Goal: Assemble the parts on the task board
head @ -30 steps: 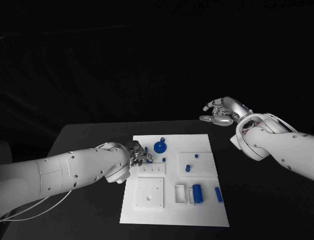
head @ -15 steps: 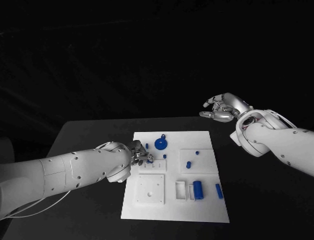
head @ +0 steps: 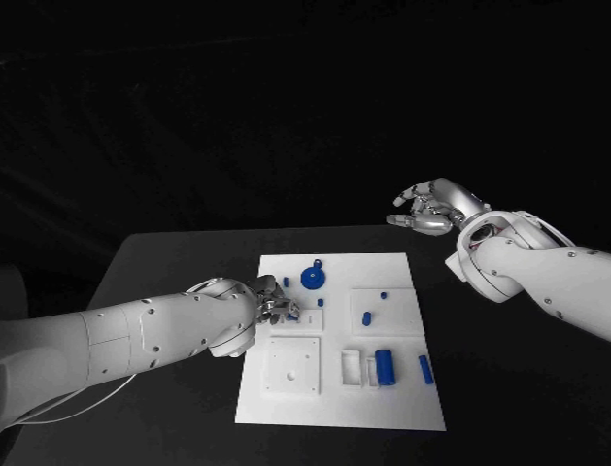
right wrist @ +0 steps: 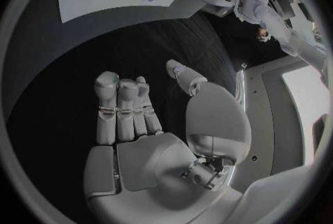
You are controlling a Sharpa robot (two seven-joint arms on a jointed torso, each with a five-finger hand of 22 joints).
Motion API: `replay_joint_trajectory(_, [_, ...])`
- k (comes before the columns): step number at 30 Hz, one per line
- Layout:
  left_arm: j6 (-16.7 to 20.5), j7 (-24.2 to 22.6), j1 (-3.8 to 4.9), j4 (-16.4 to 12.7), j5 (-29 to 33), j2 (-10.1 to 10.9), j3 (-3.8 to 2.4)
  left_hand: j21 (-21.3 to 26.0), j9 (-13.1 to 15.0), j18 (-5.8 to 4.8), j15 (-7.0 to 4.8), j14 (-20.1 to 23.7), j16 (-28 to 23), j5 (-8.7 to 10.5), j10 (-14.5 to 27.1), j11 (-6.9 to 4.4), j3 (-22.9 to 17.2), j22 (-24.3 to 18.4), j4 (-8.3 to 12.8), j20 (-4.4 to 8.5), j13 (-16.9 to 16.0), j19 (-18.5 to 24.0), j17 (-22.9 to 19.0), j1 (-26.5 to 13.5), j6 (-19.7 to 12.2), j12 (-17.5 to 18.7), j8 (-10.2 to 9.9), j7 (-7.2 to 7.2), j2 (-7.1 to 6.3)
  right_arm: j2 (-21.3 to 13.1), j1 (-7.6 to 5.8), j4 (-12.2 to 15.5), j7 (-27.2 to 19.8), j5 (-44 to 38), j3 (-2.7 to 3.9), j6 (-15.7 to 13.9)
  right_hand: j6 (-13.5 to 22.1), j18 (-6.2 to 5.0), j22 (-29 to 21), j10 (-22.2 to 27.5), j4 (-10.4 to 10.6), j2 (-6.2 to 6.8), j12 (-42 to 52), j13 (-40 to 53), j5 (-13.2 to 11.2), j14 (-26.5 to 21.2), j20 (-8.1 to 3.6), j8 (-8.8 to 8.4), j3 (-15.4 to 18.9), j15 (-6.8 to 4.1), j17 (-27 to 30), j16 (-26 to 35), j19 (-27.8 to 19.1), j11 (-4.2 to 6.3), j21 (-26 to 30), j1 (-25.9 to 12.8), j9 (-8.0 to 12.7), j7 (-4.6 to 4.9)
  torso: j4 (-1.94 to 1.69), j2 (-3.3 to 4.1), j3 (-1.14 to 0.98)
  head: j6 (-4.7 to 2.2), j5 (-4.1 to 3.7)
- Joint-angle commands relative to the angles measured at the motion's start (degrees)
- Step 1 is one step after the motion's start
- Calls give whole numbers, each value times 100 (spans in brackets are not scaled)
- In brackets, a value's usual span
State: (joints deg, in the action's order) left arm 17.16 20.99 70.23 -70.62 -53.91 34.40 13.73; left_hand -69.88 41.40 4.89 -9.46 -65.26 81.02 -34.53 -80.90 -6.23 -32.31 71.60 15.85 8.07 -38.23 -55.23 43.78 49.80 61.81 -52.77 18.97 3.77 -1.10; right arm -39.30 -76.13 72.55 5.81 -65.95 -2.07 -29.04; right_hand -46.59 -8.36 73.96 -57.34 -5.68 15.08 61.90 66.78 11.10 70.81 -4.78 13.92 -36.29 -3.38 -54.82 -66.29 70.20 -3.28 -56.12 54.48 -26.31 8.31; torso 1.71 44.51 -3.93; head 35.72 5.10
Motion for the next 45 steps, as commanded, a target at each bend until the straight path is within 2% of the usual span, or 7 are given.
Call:
replay_joint_trajectory(1, [-68,-11,-20,4,-51,-20,-4,-37,273,82,-300,-241,31,-24,18,-49,-73,7,40,686,-10,-39,3,68,827,-39,12,-416,25,5,-3,9,7,3,3,29,108,-664,3,34,16,-31,31,-10,30,-34,17,10,23,16,9,21,-35,13,21,8,7,137,3,3,-1,-8,-5])
replay_joint_trajectory(26, [-126,-10,-40,-13,-33,-36,-5,-37,269,85,-306,-247,29,37,30,-49,-68,6,28,685,-30,-53,-8,55,818,-59,-3,-415,17,96,-3,-1,31,21,4,69,115,-664,5,42,36,-37,42,-27,30,-34,20,10,37,20,9,23,-33,10,28,2,8,140,1,4,2,-44,-34])
replay_joint_trajectory(33, [-215,-7,-40,-13,-33,-33,-5,-36,268,86,-306,-246,28,51,33,-49,-68,5,26,685,-33,-54,-10,53,818,-62,-6,-414,9,101,-3,-2,39,23,4,83,118,-664,6,45,40,-38,45,-31,29,-35,21,9,41,20,9,24,-34,9,30,2,8,141,0,4,4,-30,-37])
replay_joint_trajectory(39, [-290,-26,-40,-9,-46,-39,-5,-32,269,90,-303,-249,34,227,38,-48,-68,7,8,682,-56,-58,-19,63,841,-86,-8,-417,-16,107,-3,-7,42,23,4,97,119,-664,6,47,43,-37,47,-34,30,-36,22,9,43,21,9,25,-34,9,31,2,8,141,1,3,5,-17,-37])
replay_joint_trajectory(40, [-300,-27,-40,-8,-49,-41,-5,-31,270,92,-301,-251,42,447,39,-49,-61,8,-2,680,-67,-60,-20,70,856,-97,-7,-418,-16,107,-3,-8,42,23,4,97,119,-664,7,47,44,-38,47,-35,31,-36,22,9,43,21,9,25,-34,9,32,1,8,142,0,3,5,-12,-37])
replay_joint_trajectory(41, [-309,-25,-40,-8,-52,-43,-5,-28,269,92,-300,-250,44,515,42,-48,-66,8,-8,678,-75,-57,-21,77,863,-103,-9,-417,-22,107,-3,-7,41,23,4,100,119,-664,7,48,44,-38,48,-35,31,-36,22,9,44,21,9,25,-34,9,32,1,8,142,0,4,4,-8,-37])
replay_joint_trajectory(45, [-329,-50,-40,20,-63,-69,-5,-27,270,92,-297,-250,54,597,39,-45,-69,11,-19,675,-89,-56,-22,83,885,-119,-6,-417,-33,123,-3,-36,42,23,4,120,120,-664,7,49,46,-38,49,-37,32,-36,22,9,45,21,9,25,-34,8,33,1,9,142,-1,7,2,-5,-35])
